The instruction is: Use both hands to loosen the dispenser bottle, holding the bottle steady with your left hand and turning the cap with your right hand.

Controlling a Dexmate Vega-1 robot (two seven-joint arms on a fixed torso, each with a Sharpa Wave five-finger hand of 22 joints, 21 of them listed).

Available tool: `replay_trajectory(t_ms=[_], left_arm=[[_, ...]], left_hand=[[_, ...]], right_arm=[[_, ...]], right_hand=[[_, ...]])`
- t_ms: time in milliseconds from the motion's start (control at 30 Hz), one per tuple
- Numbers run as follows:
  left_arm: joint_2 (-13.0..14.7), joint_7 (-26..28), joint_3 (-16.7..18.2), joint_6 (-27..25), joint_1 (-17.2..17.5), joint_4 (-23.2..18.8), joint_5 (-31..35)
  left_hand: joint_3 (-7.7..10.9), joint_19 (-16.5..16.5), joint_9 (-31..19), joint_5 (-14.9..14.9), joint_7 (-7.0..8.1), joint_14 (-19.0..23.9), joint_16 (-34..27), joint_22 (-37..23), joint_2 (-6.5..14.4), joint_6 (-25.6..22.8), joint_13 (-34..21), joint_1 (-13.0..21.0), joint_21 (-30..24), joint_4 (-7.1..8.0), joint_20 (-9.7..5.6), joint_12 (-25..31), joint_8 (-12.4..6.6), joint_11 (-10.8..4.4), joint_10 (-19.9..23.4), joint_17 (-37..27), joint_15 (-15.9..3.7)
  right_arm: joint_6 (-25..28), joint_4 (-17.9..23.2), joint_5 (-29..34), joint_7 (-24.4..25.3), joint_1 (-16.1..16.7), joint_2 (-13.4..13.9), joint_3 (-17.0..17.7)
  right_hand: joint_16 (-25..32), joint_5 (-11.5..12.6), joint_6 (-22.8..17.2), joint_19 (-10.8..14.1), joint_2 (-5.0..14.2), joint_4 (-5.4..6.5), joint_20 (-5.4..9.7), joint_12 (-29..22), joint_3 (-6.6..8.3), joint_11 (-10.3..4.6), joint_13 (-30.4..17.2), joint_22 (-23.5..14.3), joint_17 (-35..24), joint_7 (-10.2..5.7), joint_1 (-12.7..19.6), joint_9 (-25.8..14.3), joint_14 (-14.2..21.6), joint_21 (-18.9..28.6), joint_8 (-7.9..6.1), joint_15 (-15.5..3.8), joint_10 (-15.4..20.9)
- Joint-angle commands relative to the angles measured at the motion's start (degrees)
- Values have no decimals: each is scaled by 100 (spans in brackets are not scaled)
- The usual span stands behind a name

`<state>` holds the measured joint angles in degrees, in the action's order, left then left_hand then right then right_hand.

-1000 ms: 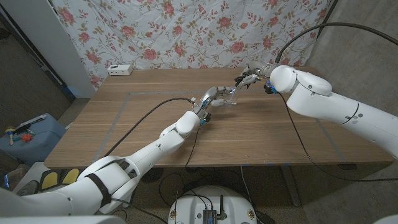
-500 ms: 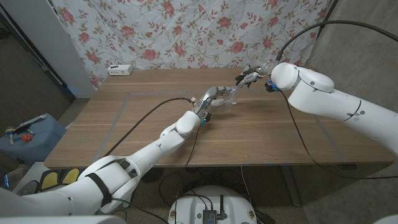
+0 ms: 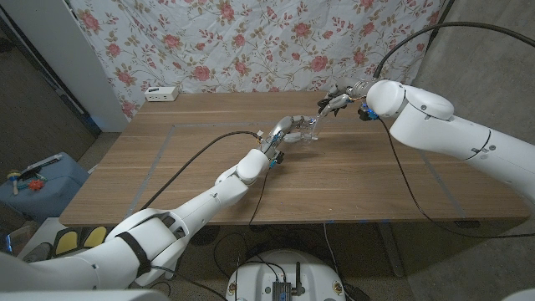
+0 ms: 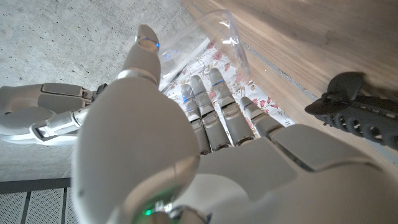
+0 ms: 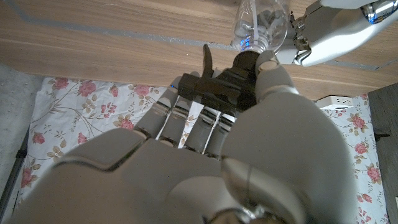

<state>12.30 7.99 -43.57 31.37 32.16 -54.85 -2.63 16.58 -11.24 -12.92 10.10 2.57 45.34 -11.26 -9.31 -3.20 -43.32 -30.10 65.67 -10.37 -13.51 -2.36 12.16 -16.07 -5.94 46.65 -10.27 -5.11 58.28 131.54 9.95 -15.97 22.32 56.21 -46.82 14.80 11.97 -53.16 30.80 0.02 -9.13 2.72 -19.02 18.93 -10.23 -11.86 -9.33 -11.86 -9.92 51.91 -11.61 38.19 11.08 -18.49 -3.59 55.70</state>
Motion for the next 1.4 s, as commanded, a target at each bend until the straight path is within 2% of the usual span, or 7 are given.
replay_trajectory(t_ms=[33,567,933,1200,1300,1400], left_arm=[[7,30,2,28,18,-22,22],[59,99,25,-21,118,-158,46],[53,152,39,-11,145,-141,52],[49,193,48,-6,156,-106,57],[43,235,58,-5,168,-87,58],[33,267,65,18,173,-25,54]], left_hand=[[507,-50,-9,29,174,-3,3,-13,824,-713,-13,-737,-11,465,-199,48,-38,-244,355,-9,-343],[505,-52,-9,28,172,-13,6,-13,818,-719,-8,-736,-12,464,-201,44,-39,-228,353,-8,-339],[507,-50,-9,29,171,-12,6,-14,828,-704,-8,-743,-11,472,-193,44,-33,-230,351,-8,-343],[509,-51,-9,29,179,-6,6,-14,822,-706,-7,-741,-12,468,-202,44,-33,-239,352,-4,-348],[509,-50,-9,28,190,-8,8,-14,821,-711,-7,-742,-11,468,-202,42,-35,-238,348,-4,-344],[507,-53,-9,28,192,-16,11,-14,818,-710,-7,-747,-13,471,-205,41,-34,-241,344,-3,-343]], right_arm=[[127,138,-61,-19,-65,89,37],[368,431,-235,54,-102,277,151],[372,560,-497,131,-67,413,371],[458,636,-606,117,-161,492,386],[420,658,-694,130,-148,528,460],[475,711,-714,106,-215,568,458]], right_hand=[[-10,-8,-95,73,35,36,201,6,-13,17,-8,-9,-6,4,11,-9,82,11,-18,-904,46],[-28,-23,-155,81,54,47,197,11,-45,12,-6,-8,-7,15,20,-11,106,-13,-21,-897,116],[-36,-31,-193,98,73,49,176,27,-69,78,-4,-8,-12,27,37,-13,124,-20,-21,-895,136],[-40,-35,-224,105,77,48,169,31,-82,73,-4,-8,-13,11,47,-14,134,-24,-26,-895,157],[-46,-37,-224,104,78,51,169,32,-90,131,-4,-8,-12,11,44,-14,134,-27,-22,-888,168],[-50,-39,-223,113,82,59,166,38,-98,79,-4,-8,-11,16,34,-15,139,-26,-18,-879,167]])
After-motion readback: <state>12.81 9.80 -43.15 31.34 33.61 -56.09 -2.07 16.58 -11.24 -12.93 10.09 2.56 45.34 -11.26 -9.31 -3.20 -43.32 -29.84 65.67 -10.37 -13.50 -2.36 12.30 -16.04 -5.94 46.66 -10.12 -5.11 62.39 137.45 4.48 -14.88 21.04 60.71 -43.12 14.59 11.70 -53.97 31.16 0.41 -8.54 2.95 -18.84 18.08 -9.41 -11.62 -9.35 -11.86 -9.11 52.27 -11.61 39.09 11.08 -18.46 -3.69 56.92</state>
